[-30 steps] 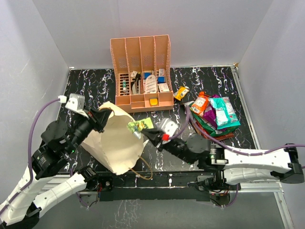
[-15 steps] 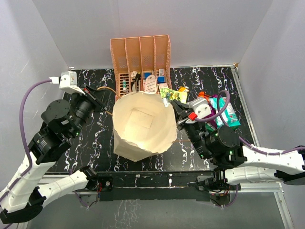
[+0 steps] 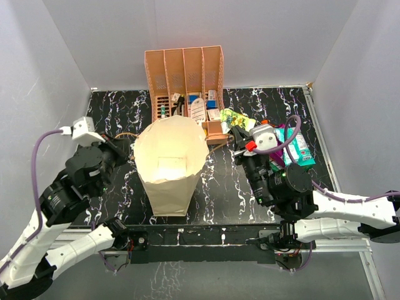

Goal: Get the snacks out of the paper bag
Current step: Place the snack at the center of the board.

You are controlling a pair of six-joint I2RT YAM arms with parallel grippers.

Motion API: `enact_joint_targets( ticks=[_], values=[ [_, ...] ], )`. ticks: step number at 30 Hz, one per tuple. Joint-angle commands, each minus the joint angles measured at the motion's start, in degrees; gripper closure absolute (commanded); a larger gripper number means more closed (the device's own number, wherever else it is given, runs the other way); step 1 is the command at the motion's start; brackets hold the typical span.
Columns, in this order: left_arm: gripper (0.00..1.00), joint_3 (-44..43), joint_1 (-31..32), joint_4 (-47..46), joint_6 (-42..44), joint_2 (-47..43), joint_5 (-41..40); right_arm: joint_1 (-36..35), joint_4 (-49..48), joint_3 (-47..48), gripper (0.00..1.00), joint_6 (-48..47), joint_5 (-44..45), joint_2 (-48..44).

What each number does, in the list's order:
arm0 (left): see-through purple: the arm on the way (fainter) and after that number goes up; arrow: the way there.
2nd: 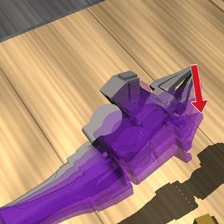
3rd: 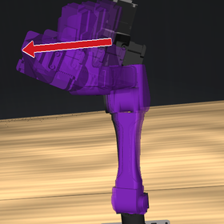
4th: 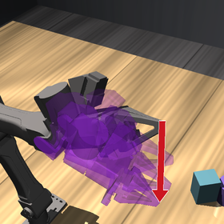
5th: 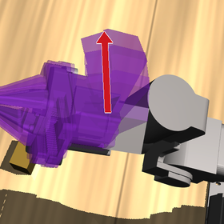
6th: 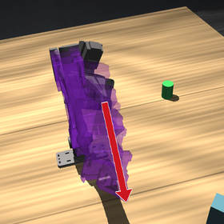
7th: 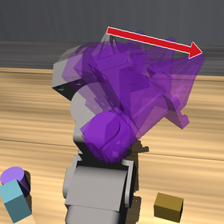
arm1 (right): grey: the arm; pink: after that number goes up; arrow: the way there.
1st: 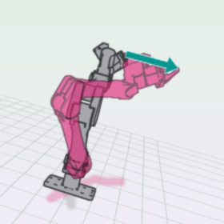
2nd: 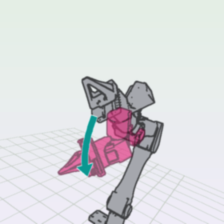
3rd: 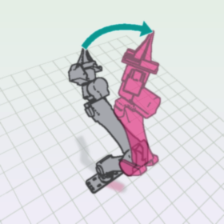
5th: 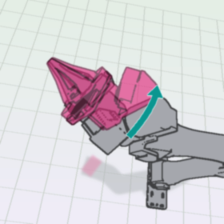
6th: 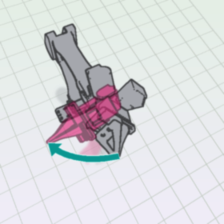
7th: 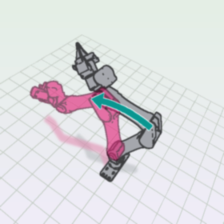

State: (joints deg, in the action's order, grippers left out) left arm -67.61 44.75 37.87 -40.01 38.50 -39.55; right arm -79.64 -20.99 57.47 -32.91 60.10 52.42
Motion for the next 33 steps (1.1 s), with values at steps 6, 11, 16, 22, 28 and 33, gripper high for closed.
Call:
enact_joint_targets(
  ticks=[6,11,16,22,28,33],
  values=[
    [0.82,1.6,0.2,3.5,1.2,-4.4,-4.9,23.7,12.3,1.7,0.93,23.5,-16.6,8.0],
    [0.49,2.4,0.2,1.4,4.2,-6.0,-3.3,37.5,15.8,4.3,0.93,33.6,-27.7,16.0],
    [0.24,1.3,0.2,0.3,8.1,-7.2,-2.1,48.4,19.9,8.5,0.93,43.5,-33.6,25.6],
    [0.02,-2.6,0.2,0.4,14.1,-8.2,-0.4,53.4,22.9,13.7,0.93,48.4,-31.3,38.4],
    [0.02,-6.8,0.2,1.7,17.7,-9.3,-0.5,53.9,23.4,17.5,0.93,50.8,-30.9,48.1],
    [0.02,-8.8,0.2,1.5,20.2,-10.4,1.1,54.4,22.8,19.3,0.93,50.9,-27.1,54.1]
  ],
)
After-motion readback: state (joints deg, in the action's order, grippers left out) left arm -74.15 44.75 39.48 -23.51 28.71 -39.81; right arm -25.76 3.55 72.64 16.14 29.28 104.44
